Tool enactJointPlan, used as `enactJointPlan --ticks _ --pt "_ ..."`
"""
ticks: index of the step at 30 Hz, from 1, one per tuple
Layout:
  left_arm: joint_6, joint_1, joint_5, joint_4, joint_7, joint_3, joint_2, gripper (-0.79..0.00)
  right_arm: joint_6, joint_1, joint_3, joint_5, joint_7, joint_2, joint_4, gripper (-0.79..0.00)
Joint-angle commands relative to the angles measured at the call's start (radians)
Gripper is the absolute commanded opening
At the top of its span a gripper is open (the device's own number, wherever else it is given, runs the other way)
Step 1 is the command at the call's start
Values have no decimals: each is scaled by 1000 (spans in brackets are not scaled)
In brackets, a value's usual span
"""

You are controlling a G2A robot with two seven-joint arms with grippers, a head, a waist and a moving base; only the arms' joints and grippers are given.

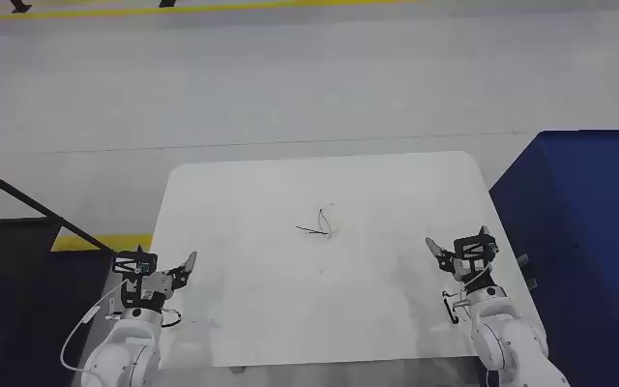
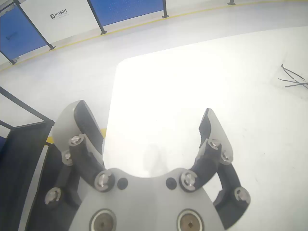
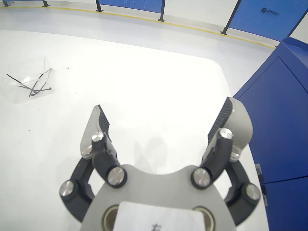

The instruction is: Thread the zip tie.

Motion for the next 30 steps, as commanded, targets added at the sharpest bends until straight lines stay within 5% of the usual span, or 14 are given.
enactJointPlan --ticks 1,5,8,20,30 --pt "0 0 0 0 0 0 0 0 0 0 0 0 0 0 0 -1" --pt "0 0 0 0 0 0 0 0 -14 20 -3 28 20 -1 -3 0" --pt "0 0 0 0 0 0 0 0 -120 117 -5 119 62 0 -41 0" --pt "0 0 0 0 0 0 0 0 -491 636 -277 353 507 -15 131 0" --pt "0 0 0 0 0 0 0 0 -475 656 -281 300 478 -15 133 0"
